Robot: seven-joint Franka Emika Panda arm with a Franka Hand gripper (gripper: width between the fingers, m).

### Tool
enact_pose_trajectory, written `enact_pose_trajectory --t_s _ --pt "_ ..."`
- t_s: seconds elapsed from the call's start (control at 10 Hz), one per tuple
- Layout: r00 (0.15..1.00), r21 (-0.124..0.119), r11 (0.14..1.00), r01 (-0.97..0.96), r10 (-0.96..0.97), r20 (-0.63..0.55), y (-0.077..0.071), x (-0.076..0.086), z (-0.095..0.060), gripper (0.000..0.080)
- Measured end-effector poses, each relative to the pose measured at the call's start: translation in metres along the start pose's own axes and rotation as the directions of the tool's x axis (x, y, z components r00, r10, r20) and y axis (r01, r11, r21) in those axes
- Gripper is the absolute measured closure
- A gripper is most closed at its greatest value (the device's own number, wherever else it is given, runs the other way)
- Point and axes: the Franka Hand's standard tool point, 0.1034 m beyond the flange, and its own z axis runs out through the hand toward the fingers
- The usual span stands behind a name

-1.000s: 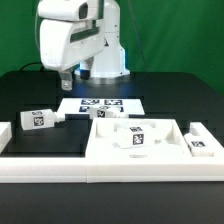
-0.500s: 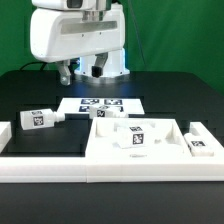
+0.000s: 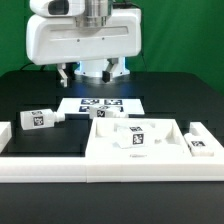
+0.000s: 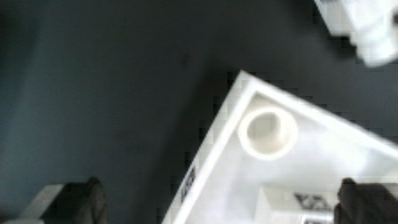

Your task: Assemble one leg

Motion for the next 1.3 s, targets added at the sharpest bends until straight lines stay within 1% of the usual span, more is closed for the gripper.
enact_pose_trajectory --t_s 0.2,0.3,0.4,0.5,0.6,0.7,0.8,0.9,1.2,1.3 --pt "0.988 0.02 0.987 -0.156 0.157 -0.004 -0.004 0.001 0.001 0.0151" --pt "0.978 0.022 0.978 -0.206 0.206 -0.003 -0.005 0.001 0.001 0.0151" --pt "0.968 0.029 0.967 -0.253 0.253 -0.003 -0.006 0.002 0.001 0.0151" --pt "0.941 0.05 0.94 -0.337 0.337 0.003 -0.005 0.0 0.002 0.0151" --pt "0.904 0.08 0.901 -0.427 0.427 0.015 0.004 -0.006 0.004 0.0151" --pt "0.872 0.085 0.868 -0.489 0.49 0.008 0.017 -0.011 0.008 0.0151" --pt "0.825 0.09 0.821 -0.564 0.565 0.016 0.023 -0.014 0.009 0.0151" --pt "0.799 0.089 0.795 -0.6 0.601 0.021 0.018 -0.012 0.008 0.0151" --pt "0.685 0.105 0.679 -0.727 0.727 0.042 0.012 -0.009 0.009 0.0151" --pt "0.624 0.135 0.612 -0.779 0.779 0.066 0.015 -0.014 0.012 0.0151"
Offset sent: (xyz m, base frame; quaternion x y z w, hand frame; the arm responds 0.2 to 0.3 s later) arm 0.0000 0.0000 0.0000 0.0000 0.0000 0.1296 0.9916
